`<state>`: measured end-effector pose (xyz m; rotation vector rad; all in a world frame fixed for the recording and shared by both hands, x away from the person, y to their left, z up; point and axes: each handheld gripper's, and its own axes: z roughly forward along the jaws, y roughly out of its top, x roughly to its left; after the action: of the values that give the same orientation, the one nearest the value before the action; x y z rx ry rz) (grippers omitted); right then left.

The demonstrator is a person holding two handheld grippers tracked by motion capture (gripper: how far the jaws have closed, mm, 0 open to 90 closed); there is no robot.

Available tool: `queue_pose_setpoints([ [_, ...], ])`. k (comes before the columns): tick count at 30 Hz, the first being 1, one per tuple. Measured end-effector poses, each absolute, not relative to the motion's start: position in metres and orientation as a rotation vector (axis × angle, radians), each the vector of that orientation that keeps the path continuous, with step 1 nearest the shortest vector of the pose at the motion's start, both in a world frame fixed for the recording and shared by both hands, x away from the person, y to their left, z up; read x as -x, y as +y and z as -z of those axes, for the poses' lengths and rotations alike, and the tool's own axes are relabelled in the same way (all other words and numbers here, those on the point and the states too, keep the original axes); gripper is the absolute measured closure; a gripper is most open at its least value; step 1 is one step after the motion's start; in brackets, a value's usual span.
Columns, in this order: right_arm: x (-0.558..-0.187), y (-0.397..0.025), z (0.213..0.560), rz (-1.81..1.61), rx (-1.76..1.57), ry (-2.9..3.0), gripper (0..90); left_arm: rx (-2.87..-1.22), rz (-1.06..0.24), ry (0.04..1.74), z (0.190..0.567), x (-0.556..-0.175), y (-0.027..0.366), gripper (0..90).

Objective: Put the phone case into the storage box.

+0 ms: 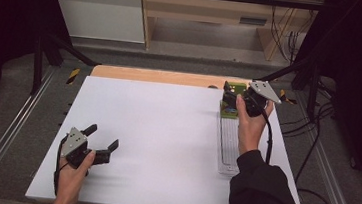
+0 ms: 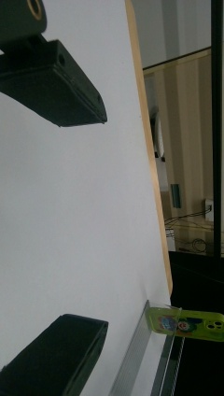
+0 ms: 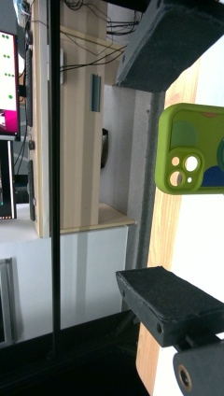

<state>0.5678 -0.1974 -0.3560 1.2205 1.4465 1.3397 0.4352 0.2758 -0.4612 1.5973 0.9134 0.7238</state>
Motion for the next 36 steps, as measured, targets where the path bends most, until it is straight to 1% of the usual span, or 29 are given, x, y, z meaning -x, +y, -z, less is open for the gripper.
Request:
queue_pose_setpoints([
  [22, -0.551, -0.2, 0.345, -1.39, -1.182, 1.463, 6.6, -1.588, -0.729, 0.92, 0.461, -0.435, 0.28, 2.0],
  [36, -0.537, -0.208, 0.339, -1.421, -1.16, 1.474, 6.2, -1.565, -0.741, 0.931, 0.459, -0.433, 0.292, 1.8],
])
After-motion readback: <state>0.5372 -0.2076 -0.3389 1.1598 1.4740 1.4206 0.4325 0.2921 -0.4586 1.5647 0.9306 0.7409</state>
